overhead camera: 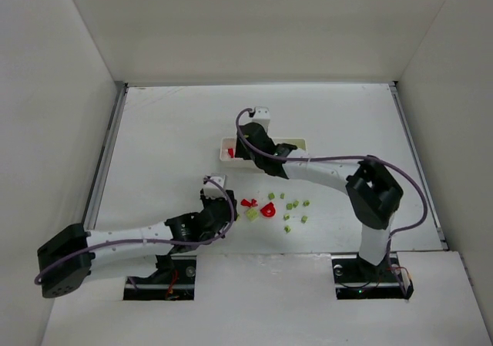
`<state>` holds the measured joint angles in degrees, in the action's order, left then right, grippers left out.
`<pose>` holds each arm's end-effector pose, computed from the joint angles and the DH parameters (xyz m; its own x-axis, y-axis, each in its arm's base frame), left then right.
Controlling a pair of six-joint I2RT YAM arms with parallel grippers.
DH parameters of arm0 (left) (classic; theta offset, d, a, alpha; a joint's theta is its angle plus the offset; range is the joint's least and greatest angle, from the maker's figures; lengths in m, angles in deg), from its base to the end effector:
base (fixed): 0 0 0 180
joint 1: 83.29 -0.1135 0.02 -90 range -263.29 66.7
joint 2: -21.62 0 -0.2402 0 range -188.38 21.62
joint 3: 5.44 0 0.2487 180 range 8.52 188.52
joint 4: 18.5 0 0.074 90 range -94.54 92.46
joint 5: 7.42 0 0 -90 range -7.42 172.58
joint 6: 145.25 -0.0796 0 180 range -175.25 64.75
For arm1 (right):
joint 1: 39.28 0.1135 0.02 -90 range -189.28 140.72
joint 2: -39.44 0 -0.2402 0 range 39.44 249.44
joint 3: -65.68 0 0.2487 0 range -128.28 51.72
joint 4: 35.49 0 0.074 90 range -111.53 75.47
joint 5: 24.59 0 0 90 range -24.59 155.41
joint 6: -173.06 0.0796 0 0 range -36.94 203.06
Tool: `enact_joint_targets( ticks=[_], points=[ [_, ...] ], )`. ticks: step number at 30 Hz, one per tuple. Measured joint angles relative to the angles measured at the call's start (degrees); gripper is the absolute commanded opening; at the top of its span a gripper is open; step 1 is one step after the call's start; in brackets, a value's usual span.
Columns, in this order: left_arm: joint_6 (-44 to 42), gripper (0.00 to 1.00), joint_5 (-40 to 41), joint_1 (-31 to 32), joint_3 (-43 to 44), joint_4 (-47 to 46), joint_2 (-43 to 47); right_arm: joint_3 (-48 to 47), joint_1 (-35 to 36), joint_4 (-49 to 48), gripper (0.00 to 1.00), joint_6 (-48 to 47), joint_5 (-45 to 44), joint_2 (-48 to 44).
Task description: Sort the legos into containers by color
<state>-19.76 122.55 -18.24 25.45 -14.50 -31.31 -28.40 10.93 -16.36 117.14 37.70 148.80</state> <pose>0.1421 -0.1843 0.1526 -0.4128 -0.1674 -0.8953 0.2600 0.9204 -0.2920 0.3220 0.3288 0.1929 -0.5432 0.1230 -0.8306 -0.1574 0.9567 0.2447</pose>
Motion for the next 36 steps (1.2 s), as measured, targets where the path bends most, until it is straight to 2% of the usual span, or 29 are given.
enact_joint_targets(
  ticks=[7,14,23,30,33,36],
  points=[
    [-3.91,0.41,-1.38,3.06,7.54,-1.44,-14.97,18.21,-0.44,-6.69,0.51,0.17,-0.52,-16.68],
    [-6.73,0.39,-3.85,1.57,10.67,-2.67,-20.70,29.00,-0.26,-12.20,0.51,1.25,-0.87,-21.77],
    [-6.99,0.45,-8.11,-0.39,12.96,-3.50,-27.61,32.41,0.02,-14.34,0.52,2.21,-0.87,-23.56],
    [-6.97,0.47,-8.68,-0.98,13.31,-3.69,-28.98,34.64,0.15,-16.39,0.52,3.04,-0.83,-24.50],
    [-6.99,0.44,-8.74,-1.31,14.14,-3.78,-30.88,35.69,0.15,-16.52,0.52,3.37,-0.81,-25.55],
    [-7.10,0.37,-8.74,-1.55,15.02,-3.98,-32.76,36.65,0.15,-16.83,0.52,3.65,-0.83,-26.84]
  ],
)
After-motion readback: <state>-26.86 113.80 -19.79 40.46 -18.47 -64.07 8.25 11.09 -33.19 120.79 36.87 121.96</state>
